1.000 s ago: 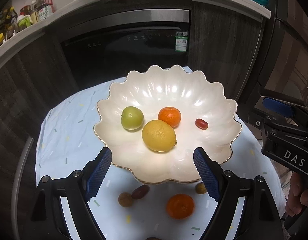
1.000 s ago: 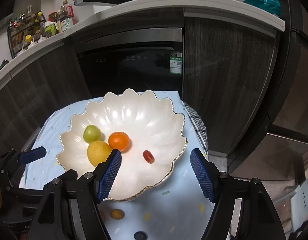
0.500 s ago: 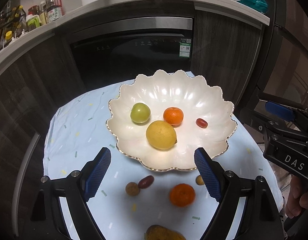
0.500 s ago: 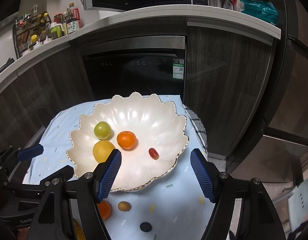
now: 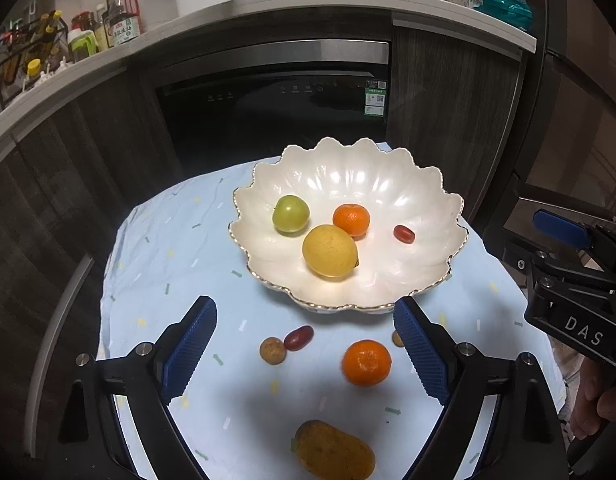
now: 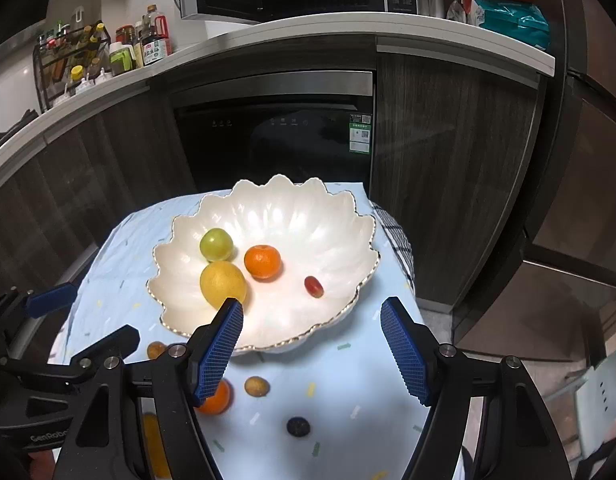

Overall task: Organize fruits
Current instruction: 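Withdraw both grippers from the bowl back toward the remaining fruits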

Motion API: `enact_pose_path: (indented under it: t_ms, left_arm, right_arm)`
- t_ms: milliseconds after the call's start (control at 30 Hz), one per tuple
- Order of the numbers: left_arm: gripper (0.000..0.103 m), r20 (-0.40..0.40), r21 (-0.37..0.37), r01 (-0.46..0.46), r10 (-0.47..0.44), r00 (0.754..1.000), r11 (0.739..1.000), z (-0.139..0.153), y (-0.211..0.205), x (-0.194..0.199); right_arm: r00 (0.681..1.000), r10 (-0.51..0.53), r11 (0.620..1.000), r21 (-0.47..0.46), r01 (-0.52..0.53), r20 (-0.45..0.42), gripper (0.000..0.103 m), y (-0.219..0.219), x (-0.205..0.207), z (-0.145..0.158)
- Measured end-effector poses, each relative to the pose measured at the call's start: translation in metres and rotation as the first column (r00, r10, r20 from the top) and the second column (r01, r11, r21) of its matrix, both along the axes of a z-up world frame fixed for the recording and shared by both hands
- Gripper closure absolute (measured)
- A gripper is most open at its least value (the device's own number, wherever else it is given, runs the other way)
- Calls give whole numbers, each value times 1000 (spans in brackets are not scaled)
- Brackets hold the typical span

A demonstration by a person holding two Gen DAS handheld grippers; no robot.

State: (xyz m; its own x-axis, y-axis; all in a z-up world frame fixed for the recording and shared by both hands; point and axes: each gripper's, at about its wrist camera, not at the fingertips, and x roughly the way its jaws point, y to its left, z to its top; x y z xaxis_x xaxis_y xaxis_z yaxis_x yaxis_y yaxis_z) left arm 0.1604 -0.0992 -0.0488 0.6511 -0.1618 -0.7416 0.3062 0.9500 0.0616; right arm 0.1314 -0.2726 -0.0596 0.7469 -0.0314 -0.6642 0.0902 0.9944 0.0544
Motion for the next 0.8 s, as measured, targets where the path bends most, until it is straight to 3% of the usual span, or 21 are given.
enact_pose_path:
  t_ms: [800]
  left_arm:
    - [12,-26,-9,-67,67,997,998,-22,16,-37]
  right_arm:
    - [998,65,997,-44,-66,-24,31,11,-33,-22]
